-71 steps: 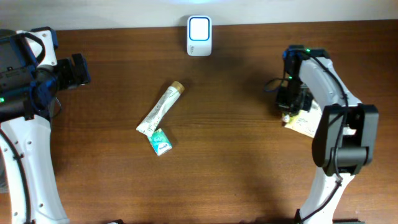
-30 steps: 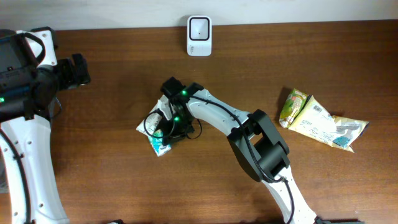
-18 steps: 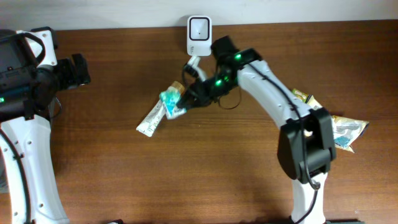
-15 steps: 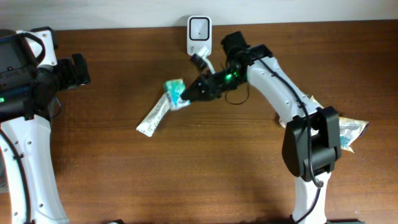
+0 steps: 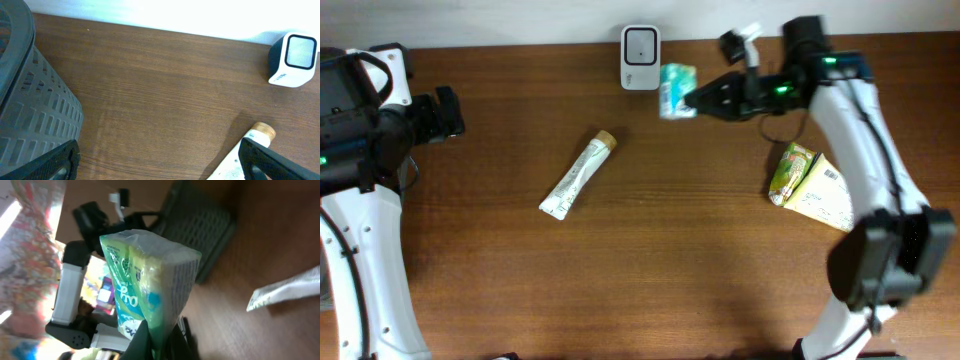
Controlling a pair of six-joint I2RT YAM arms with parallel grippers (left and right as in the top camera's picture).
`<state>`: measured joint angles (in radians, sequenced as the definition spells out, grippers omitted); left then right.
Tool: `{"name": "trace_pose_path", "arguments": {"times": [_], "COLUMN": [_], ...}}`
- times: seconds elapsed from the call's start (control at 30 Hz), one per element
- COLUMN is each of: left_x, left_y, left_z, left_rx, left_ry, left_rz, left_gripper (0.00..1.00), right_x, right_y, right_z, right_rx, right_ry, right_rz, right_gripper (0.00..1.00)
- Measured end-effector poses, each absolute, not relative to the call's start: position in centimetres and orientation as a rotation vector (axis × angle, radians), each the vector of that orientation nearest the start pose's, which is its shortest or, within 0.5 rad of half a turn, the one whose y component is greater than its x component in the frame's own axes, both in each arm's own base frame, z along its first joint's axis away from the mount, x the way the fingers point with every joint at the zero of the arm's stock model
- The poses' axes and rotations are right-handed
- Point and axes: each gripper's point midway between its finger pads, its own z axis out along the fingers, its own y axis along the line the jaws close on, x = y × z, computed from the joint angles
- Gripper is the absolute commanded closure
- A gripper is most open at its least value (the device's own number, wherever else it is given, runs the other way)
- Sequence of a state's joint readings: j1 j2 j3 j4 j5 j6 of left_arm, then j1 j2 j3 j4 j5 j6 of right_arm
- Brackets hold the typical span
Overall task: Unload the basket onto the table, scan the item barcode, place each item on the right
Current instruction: 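Lift the green box with the right gripper toward the scanner, then hold the green box in front of the scanner box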
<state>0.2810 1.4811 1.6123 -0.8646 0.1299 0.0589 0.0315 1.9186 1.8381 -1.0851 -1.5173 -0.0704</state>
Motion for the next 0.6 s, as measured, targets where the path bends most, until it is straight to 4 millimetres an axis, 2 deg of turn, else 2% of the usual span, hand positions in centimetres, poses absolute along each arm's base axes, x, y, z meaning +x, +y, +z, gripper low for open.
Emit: {"name": "trace_pose_path", "arguments": {"times": [0.1, 0.23, 0.33, 0.37, 0.43, 0.53, 0.6], "left_x": [40.3, 40.3, 40.3, 40.3, 40.3, 40.3, 40.3], "left_y": [9.3, 9.3, 9.3, 9.3, 9.3, 9.3, 9.3], "left_z": [30.4, 30.4, 30.4, 30.4, 30.4, 30.4, 30.4], "left_rx": [-0.188, -0.188, -0.188, -0.188, -0.188, -0.188, -0.188], "left_ry": [2.289, 2.289, 2.289, 2.289, 2.289, 2.289, 2.289], "left_rz": [0.025, 0.026, 0.026, 0.026, 0.026, 0.026, 0.026], "left_gripper": [0.01, 0.01, 0.01, 0.01, 0.01, 0.01, 0.01], "right_x": [37.0, 35.8, 35.3, 35.4, 37.0, 40.7, 42.4], "right_y": [16.3, 15.2, 15.0, 15.0, 15.1, 16.3, 17.7], "right_z": [36.6, 38.7, 39.6, 39.5, 37.9, 34.1, 33.6], "right_rx": [-0.533, -0.552, -0.572, -0.574, -0.525, -0.393, -0.350], "right_ry": [1.927, 1.886, 1.866, 1.868, 1.974, 2.198, 2.258], "right_rz": [1.825, 1.767, 1.734, 1.725, 1.595, 1.220, 0.941], "right_gripper": [0.96, 0.96, 0.96, 0.96, 0.96, 0.96, 0.96]}}
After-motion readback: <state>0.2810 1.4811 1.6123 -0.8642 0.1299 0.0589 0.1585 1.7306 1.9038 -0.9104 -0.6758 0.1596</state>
